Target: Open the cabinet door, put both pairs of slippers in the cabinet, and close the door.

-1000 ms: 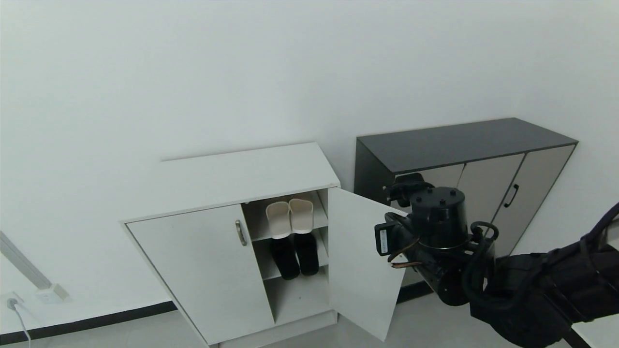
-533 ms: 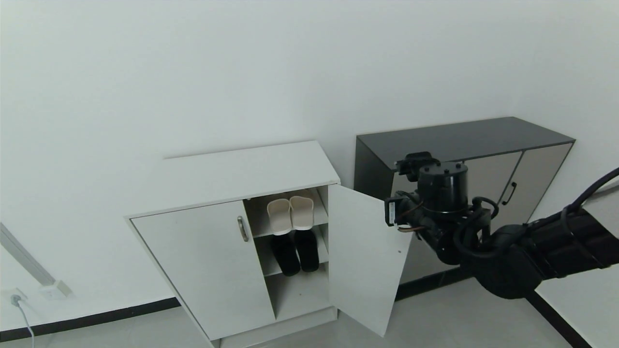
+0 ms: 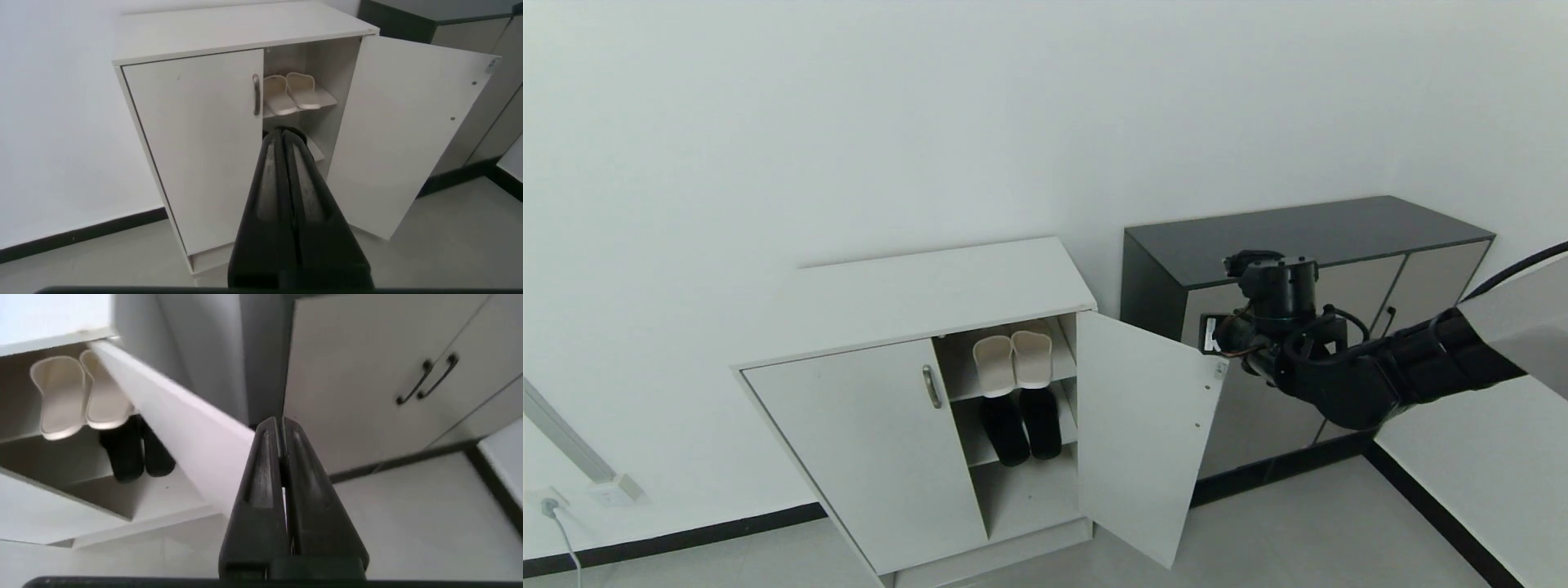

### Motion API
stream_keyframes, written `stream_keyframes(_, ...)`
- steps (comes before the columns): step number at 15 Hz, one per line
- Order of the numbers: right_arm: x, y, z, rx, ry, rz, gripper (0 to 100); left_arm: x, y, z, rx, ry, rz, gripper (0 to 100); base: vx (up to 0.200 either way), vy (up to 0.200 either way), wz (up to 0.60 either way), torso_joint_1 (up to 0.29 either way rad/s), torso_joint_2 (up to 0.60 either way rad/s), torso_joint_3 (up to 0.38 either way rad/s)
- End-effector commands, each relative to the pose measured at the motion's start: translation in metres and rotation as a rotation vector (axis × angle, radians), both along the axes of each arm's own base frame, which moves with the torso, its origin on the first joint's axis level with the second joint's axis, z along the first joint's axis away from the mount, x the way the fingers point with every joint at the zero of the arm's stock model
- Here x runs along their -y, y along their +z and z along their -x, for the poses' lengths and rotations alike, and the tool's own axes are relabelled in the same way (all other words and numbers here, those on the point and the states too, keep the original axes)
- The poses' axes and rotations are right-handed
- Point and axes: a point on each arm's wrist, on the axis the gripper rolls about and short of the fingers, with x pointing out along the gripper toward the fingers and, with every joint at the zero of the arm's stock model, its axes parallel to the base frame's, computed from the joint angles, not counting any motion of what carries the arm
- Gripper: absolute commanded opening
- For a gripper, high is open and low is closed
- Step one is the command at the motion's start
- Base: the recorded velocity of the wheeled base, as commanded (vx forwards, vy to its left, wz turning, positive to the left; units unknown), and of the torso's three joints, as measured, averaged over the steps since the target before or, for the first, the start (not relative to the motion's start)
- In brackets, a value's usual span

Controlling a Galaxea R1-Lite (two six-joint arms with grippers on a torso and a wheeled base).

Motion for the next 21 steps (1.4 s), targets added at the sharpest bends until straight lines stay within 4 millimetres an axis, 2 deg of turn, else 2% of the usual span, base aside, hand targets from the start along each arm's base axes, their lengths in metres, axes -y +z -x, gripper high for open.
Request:
stream_keyframes(1, 0.008, -0.002, -0.018, -0.033, -0.037, -0.033, 0, 0.000, 0.000, 0.000, -0.001, 0.001, 0.000, 0, 0.000, 0.000, 0.00, 0.000, 0.00, 0.000)
stream_keyframes(2, 0.008, -0.002, -0.020, -0.040, -0.041, -0.047, 0, 0.000, 0.000, 0.000, -0.001, 0.001, 0.000, 0, 0.000, 0.000, 0.00, 0.000, 0.00, 0.000)
stream_keyframes(6, 0.019, -0.023, -0.043, -0.088, -0.060, -0.065, 0, 0.000, 0.000, 0.000, -0.001, 0.001, 0.000, 0, 0.000, 0.000, 0.00, 0.000, 0.00, 0.000)
stream_keyframes(9, 0.021, -0.038, -0.052, -0.109, -0.070, -0.058, 0, 0.000, 0.000, 0.000, -0.001, 0.001, 0.000, 0, 0.000, 0.000, 0.00, 0.000, 0.00, 0.000)
stream_keyframes(16, 0.020, -0.052, -0.056, -0.137, -0.069, -0.048, 0, 0.000, 0.000, 0.000, -0.001, 0.002, 0.000, 0, 0.000, 0.000, 0.00, 0.000, 0.00, 0.000)
stream_keyframes(21, 0.020, -0.053, -0.056, -0.145, -0.063, -0.047, 0, 0.000, 0.000, 0.000, -0.001, 0.001, 0.000, 0, 0.000, 0.000, 0.00, 0.000, 0.00, 0.000)
